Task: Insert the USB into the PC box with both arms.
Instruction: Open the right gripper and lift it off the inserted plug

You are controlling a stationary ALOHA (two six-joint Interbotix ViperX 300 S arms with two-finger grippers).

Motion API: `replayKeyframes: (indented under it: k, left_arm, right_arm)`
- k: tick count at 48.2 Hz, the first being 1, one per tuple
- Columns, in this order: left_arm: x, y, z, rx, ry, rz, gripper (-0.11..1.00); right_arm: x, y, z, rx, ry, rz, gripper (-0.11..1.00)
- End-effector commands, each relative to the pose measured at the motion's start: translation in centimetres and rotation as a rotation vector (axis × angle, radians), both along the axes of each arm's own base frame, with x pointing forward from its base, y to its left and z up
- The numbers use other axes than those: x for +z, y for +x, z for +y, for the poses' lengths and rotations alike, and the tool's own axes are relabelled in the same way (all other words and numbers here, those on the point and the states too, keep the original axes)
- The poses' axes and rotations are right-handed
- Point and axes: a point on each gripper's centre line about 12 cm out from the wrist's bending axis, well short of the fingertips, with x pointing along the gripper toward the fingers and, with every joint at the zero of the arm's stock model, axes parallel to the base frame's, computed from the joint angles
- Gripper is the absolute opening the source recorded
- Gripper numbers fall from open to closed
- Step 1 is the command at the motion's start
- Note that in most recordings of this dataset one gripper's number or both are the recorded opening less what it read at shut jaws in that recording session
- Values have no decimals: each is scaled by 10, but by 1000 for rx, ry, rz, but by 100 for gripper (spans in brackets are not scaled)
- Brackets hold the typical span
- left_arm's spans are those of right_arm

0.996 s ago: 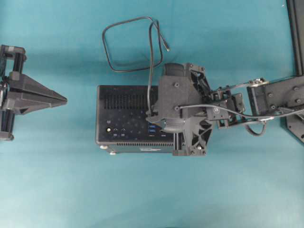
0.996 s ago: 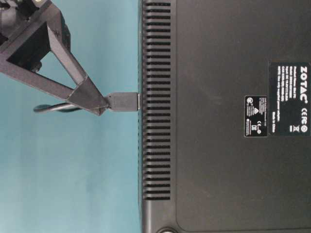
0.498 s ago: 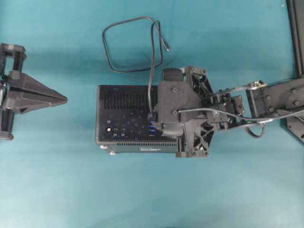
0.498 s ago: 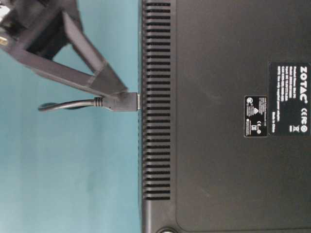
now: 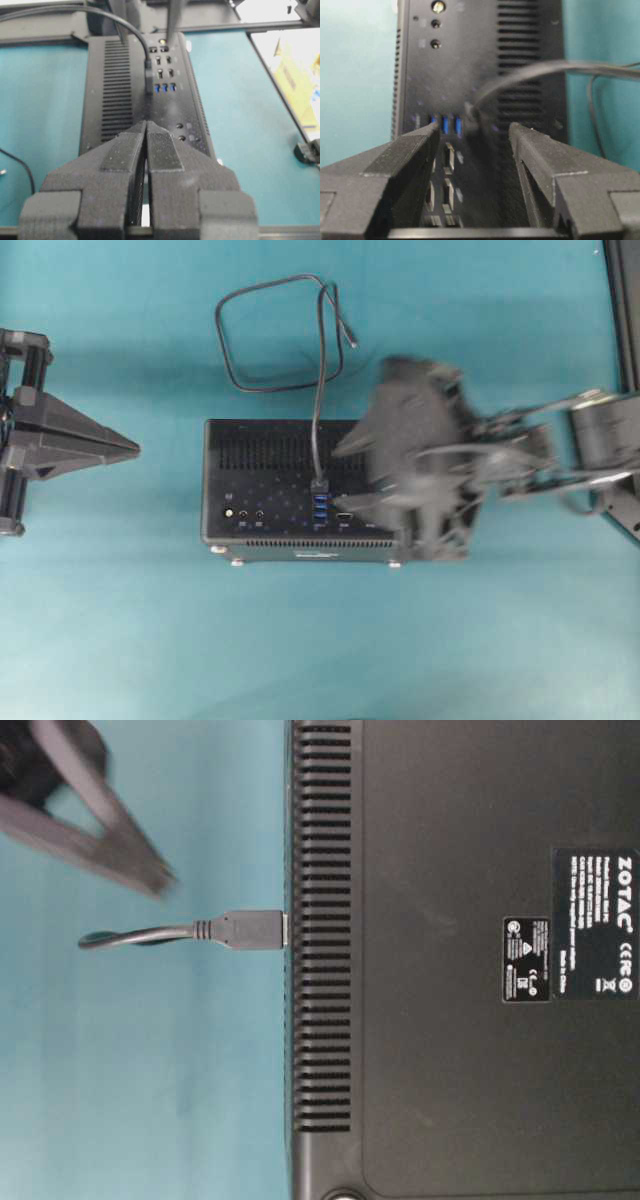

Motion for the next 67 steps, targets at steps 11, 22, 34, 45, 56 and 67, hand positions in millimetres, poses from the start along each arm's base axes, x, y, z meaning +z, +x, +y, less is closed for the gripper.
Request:
replayKeyframes:
  k: [11, 22, 34, 45, 56, 67]
  left_arm:
    - [15, 1, 0, -2, -2, -58, 0]
    - [14, 3, -1, -3, 0, -54, 0]
    - [14, 3, -1, -3, 0, -54, 0]
    - [5, 3, -1, -3, 9, -30, 0]
    - [6, 2, -1, -3, 7, -35, 0]
    - [-2, 4, -1, -4, 11, -10, 0]
  right_arm:
    - [12, -35, -6, 10, 23, -91, 66]
    - [15, -51, -6, 40, 47, -192, 65]
    - [13, -66, -8, 60, 62, -265, 65]
    - [9, -76, -10, 63, 64, -272, 65]
    - [6, -82, -10, 67, 66, -282, 65]
    - [4, -90, -13, 66, 72, -309, 65]
